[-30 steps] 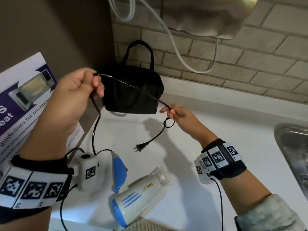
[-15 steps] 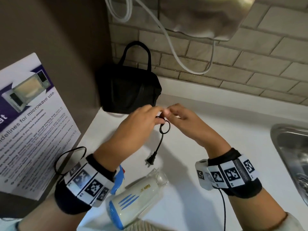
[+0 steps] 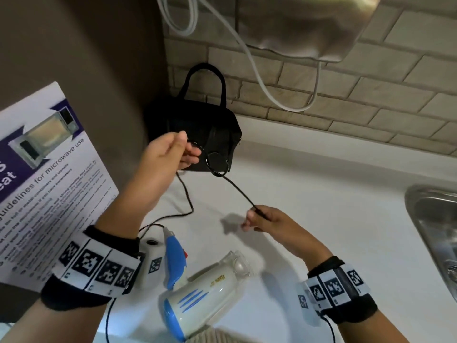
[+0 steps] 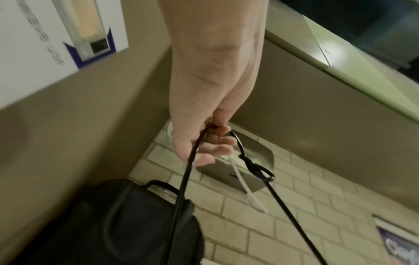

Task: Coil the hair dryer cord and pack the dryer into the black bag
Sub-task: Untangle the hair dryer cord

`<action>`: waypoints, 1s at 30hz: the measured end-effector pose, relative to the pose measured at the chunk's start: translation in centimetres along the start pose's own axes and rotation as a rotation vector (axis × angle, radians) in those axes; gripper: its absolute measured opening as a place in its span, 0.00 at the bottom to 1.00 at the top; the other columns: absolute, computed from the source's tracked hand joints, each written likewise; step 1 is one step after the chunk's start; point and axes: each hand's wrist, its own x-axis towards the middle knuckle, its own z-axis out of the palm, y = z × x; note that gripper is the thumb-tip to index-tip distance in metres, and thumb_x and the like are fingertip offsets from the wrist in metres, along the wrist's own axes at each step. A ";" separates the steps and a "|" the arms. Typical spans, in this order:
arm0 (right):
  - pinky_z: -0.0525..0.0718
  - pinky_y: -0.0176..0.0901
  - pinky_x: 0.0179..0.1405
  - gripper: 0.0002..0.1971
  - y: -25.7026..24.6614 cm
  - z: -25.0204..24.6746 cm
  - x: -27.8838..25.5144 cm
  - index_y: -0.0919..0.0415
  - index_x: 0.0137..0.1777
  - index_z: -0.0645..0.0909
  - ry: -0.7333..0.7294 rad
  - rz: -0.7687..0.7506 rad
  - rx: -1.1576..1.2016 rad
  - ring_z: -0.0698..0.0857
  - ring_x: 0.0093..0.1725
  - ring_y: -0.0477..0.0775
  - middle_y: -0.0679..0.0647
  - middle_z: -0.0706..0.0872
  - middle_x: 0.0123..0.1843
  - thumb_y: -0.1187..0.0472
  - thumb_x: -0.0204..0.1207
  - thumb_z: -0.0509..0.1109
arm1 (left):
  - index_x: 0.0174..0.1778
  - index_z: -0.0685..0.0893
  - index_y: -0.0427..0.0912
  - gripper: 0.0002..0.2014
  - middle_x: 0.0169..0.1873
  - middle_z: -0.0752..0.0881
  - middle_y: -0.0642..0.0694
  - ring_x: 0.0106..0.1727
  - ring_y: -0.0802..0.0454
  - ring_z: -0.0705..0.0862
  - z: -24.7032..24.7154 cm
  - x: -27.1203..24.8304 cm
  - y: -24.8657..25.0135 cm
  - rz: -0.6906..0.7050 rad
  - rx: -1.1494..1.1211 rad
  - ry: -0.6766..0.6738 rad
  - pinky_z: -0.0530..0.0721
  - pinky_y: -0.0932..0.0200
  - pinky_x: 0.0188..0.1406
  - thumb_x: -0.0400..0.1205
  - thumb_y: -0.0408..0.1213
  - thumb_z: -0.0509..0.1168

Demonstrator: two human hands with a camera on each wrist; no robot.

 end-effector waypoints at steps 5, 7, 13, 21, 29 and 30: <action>0.74 0.39 0.36 0.19 0.0 -2.1 -1.2 0.53 0.58 0.82 0.155 -0.027 0.144 0.66 0.30 0.48 0.48 0.65 0.32 0.44 0.84 0.54 | 0.37 0.83 0.45 0.15 0.33 0.86 0.46 0.21 0.63 0.73 -0.6 0.0 -2.6 -0.075 0.234 -0.057 0.73 0.64 0.28 0.86 0.43 0.56; 0.69 0.39 0.36 0.18 -0.5 -2.6 -1.3 0.47 0.61 0.83 0.201 -0.058 0.113 0.64 0.31 0.48 0.50 0.63 0.34 0.45 0.85 0.53 | 0.42 0.84 0.44 0.14 0.34 0.88 0.48 0.21 0.59 0.70 -0.3 -0.3 -3.0 -0.090 0.195 -0.088 0.71 0.66 0.23 0.87 0.42 0.55; 0.62 0.40 0.37 0.14 -1.9 -3.9 -2.2 0.48 0.60 0.86 0.249 -0.129 0.086 0.65 0.32 0.48 0.42 0.69 0.31 0.50 0.82 0.61 | 0.54 0.87 0.61 0.13 0.31 0.87 0.56 0.26 0.58 0.71 0.0 -1.1 -3.5 -0.025 0.351 -0.258 0.72 0.61 0.27 0.86 0.50 0.56; 0.74 0.36 0.47 0.13 -2.9 -5.4 -1.6 0.52 0.64 0.82 0.349 -0.125 0.338 0.74 0.42 0.48 0.48 0.76 0.39 0.60 0.83 0.62 | 0.40 0.92 0.58 0.11 0.31 0.86 0.43 0.42 0.34 0.81 1.0 -1.8 -3.6 0.049 0.363 -0.335 0.72 0.54 0.41 0.82 0.49 0.64; 0.80 0.28 0.34 0.05 -4.1 -5.3 0.2 0.59 0.55 0.78 0.478 -0.213 1.131 0.80 0.34 0.41 0.53 0.85 0.51 0.65 0.81 0.66 | 0.40 0.91 0.50 0.14 0.24 0.81 0.51 0.29 0.66 0.77 2.0 -2.5 -3.0 0.063 0.344 -0.406 0.74 0.70 0.36 0.84 0.46 0.61; 0.79 0.29 0.32 0.05 -4.4 -5.0 0.4 0.58 0.55 0.78 0.474 -0.210 1.119 0.79 0.33 0.41 0.51 0.86 0.51 0.65 0.81 0.65 | 0.40 0.90 0.48 0.14 0.24 0.80 0.51 0.25 0.67 0.76 2.1 -2.6 -3.0 0.070 0.348 -0.421 0.72 0.75 0.31 0.85 0.44 0.61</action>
